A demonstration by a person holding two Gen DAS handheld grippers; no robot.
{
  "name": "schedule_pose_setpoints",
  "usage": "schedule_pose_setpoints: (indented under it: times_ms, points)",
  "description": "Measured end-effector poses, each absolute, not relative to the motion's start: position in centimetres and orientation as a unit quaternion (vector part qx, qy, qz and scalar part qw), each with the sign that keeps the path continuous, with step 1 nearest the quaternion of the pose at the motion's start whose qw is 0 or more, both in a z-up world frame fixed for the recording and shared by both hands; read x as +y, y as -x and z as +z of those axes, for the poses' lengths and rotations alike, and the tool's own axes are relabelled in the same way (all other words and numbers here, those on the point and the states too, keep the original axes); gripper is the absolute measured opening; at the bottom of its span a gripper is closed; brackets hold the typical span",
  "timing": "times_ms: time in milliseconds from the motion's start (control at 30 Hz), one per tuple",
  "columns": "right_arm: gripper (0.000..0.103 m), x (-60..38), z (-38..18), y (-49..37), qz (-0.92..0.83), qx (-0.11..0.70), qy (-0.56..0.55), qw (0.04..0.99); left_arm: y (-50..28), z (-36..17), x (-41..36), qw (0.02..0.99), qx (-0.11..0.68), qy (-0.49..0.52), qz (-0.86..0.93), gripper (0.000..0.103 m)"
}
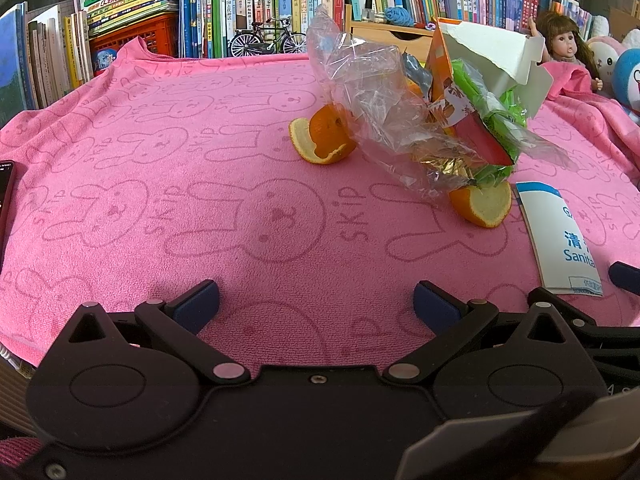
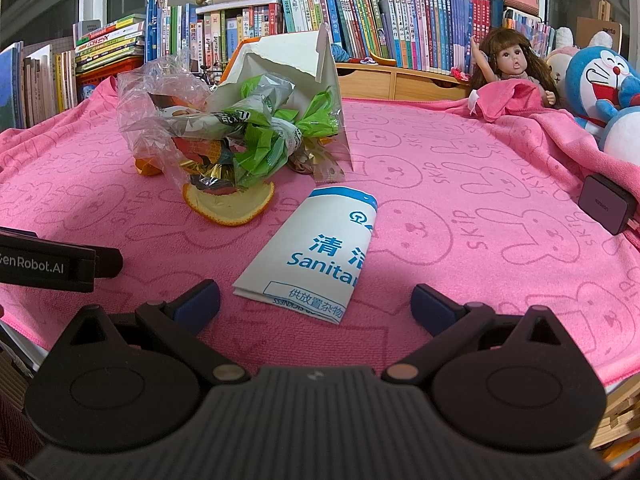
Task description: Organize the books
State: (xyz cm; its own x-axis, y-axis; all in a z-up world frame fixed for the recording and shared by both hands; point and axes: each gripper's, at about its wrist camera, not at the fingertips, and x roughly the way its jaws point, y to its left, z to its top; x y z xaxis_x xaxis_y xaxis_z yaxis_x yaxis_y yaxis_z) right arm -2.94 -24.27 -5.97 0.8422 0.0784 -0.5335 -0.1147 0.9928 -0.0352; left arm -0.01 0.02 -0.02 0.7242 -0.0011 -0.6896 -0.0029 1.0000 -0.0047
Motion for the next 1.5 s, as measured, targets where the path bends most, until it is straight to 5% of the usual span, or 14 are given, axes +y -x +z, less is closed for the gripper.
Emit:
schedule_pose_setpoints:
  times_ms: [600,833,1300,1500]
  points:
    - [0.103,-24.9,-5.9,3.7,0.061,0.246,0.021,0.967,-0.9,0.4,0.6,0.925,0.379,0.009,-0.009,0.103]
    - [0.091,-25.5,-5.5,4.0,0.074,0.225,0.013,0.971,-1.8,2.0,2.1,0.934,0.354,0.049,-0.02,0.1]
    - [0.057,-26.1,-5.1,3.7,0.063,0.212,0.003,0.975,-7.2,2.7,2.5,0.95,0.31,0.032,-0.027,0.073]
    - [0.04,-25.9,-5.1,3.4,0.067,0.211,-0.001,0.975,-10.2,2.0,2.6,0.946,0.312,0.079,-0.035,0.042]
